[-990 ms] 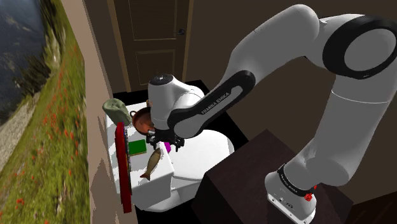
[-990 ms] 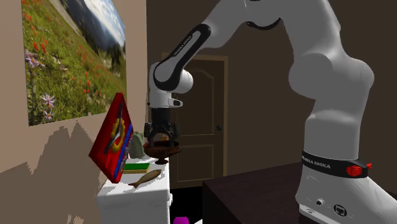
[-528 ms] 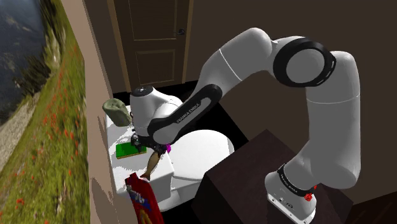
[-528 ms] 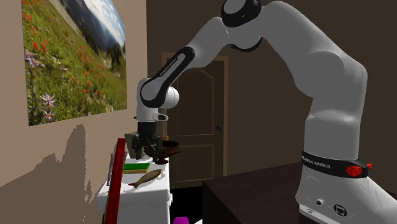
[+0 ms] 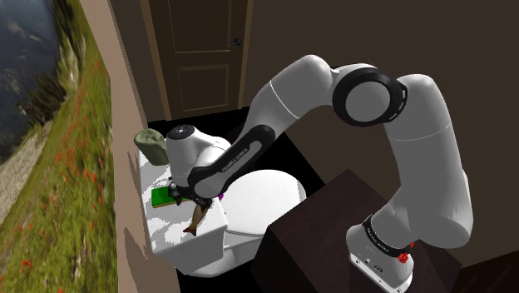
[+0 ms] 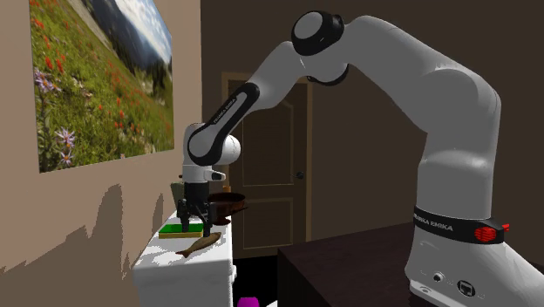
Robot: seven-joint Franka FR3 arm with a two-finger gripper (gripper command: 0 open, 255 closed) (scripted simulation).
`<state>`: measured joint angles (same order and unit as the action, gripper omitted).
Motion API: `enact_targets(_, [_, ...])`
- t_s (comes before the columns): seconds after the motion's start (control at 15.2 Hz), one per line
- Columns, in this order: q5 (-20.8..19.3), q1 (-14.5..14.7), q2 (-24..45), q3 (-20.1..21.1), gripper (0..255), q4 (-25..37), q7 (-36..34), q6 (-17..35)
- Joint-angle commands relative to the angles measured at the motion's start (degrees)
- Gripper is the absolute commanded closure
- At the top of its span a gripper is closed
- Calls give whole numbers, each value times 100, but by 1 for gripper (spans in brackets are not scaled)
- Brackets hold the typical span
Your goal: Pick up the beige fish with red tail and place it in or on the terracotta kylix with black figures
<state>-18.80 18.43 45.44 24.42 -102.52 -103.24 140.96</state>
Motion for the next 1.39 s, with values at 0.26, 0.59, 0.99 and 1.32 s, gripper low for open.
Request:
enact_targets(0.26, [-29,32,86,-35,0,32,-16,58])
enact_targets(0.59, [-29,32,86,-34,255,31,-16,57])
enact_targets(0.99, [-22,29,70,-27,255,36,-14,38])
enact_targets(1.32, [-32,-216,60,170,0,119,669,-280])
